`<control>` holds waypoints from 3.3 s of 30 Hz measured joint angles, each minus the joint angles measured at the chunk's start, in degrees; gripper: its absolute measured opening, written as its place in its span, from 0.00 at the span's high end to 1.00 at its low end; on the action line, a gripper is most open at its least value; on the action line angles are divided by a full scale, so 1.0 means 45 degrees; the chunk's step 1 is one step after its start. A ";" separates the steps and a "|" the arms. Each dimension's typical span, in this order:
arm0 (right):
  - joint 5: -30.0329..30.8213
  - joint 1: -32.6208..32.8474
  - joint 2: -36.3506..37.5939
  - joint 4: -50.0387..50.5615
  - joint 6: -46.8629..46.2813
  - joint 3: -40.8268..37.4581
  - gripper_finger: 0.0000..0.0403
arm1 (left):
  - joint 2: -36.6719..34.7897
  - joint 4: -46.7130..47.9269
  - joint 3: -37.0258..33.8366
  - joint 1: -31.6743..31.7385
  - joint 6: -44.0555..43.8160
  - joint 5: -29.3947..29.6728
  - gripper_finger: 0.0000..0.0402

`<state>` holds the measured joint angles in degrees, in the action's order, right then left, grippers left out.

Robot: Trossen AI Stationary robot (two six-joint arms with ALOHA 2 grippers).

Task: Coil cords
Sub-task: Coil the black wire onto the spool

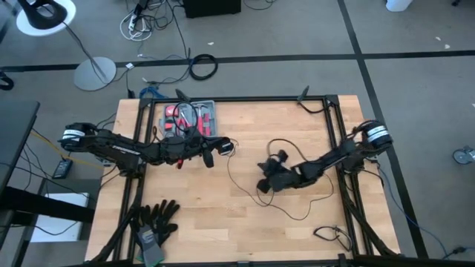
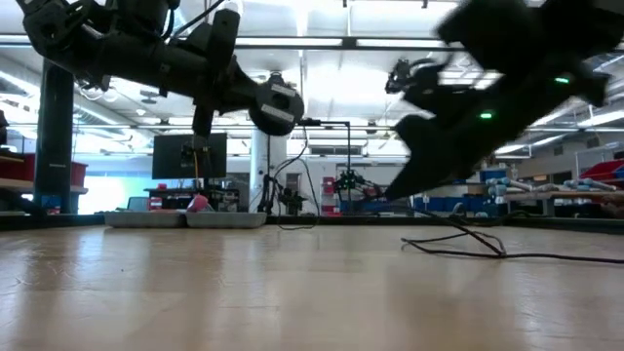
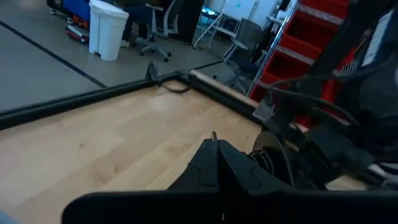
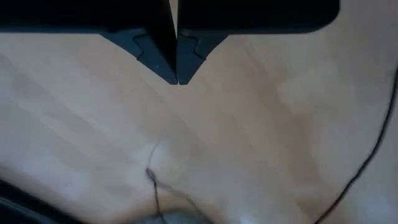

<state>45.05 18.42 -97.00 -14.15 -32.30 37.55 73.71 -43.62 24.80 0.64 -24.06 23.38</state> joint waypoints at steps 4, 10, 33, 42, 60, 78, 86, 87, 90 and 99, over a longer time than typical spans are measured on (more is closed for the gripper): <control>0.0523 0.0313 0.0111 -0.5137 -0.0041 -0.2286 1.00 | -0.0005 0.0420 0.0772 0.0000 0.0483 -0.0005 1.00; 0.0412 -0.0427 -0.1893 -1.1672 -0.0023 -0.3360 0.99 | 0.0005 0.1962 0.2337 0.0000 0.1616 -0.0008 1.00; -0.0694 -0.1511 -0.4056 -0.9497 0.7879 0.1396 0.71 | 0.0000 0.2805 0.2928 0.0000 0.1984 0.0005 1.00; 0.0850 -0.1007 -0.4054 -0.9572 0.8041 0.1274 0.59 | 0.0000 0.3147 0.2928 0.0019 0.2047 0.0005 1.00; 0.1757 -0.0939 -0.4054 -0.9541 0.7317 0.1269 0.66 | 0.0000 0.3393 0.2923 0.0024 0.2057 0.0466 1.00; 0.0686 -0.1645 -0.4044 -1.0267 0.6530 0.1269 0.86 | 0.0000 0.3629 0.2923 0.0024 0.2056 0.0447 1.00; 0.1185 -0.1191 -0.4044 -1.0360 0.6545 0.1269 0.96 | 0.0000 0.3628 0.2923 0.0024 0.2242 0.0442 1.00; 0.1222 -0.1186 -0.4044 -1.0353 0.6550 0.1269 0.97 | 0.0000 0.3628 0.2923 0.0024 0.2245 0.0434 1.00; 0.1172 -0.1199 -0.4044 -1.0309 0.6497 0.1269 0.99 | 0.0000 0.3628 0.2923 0.0024 0.2245 0.0423 1.00; -0.1291 -0.2162 -0.4044 -0.3193 0.3772 0.3689 1.00 | 0.0000 0.3586 0.2923 0.0024 0.1983 0.0423 1.00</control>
<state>39.24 8.69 -115.20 -28.52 -15.33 54.15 73.71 -27.48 37.95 0.75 -15.14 25.28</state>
